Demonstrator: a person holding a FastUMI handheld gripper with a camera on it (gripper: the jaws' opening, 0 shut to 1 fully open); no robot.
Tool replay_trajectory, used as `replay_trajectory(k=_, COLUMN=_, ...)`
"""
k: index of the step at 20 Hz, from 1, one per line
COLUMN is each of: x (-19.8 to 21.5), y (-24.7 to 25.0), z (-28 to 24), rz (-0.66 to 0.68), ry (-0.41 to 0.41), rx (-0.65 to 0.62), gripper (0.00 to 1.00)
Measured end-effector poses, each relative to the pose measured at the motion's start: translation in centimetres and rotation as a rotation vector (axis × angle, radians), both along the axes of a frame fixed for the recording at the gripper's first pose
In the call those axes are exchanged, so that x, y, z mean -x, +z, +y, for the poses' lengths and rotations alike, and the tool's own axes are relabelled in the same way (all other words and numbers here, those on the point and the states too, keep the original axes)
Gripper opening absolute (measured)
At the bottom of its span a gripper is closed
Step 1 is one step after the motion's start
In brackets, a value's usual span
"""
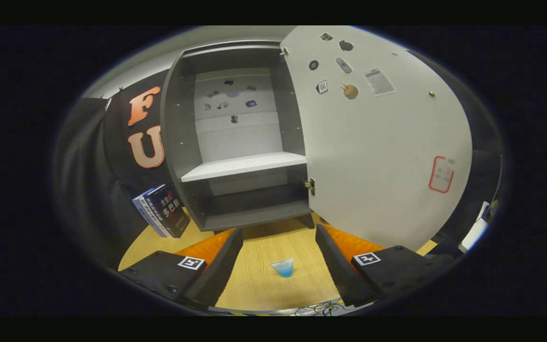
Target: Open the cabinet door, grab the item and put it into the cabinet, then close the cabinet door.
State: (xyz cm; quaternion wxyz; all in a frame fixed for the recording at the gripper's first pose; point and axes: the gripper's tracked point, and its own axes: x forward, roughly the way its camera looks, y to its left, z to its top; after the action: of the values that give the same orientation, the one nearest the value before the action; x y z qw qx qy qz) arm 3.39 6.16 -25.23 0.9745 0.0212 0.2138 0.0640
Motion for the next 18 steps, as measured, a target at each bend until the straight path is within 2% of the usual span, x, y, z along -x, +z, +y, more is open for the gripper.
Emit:
replay_trajectory(k=11, x=-0.4, y=-14.5, z=0.1, rz=0.206, ry=0.083, rx=0.124, gripper=0.98)
replay_trajectory(k=18, x=-2.3, y=-18.1, z=-0.1, rz=0.255, ry=0.093, rx=0.132, gripper=0.97)
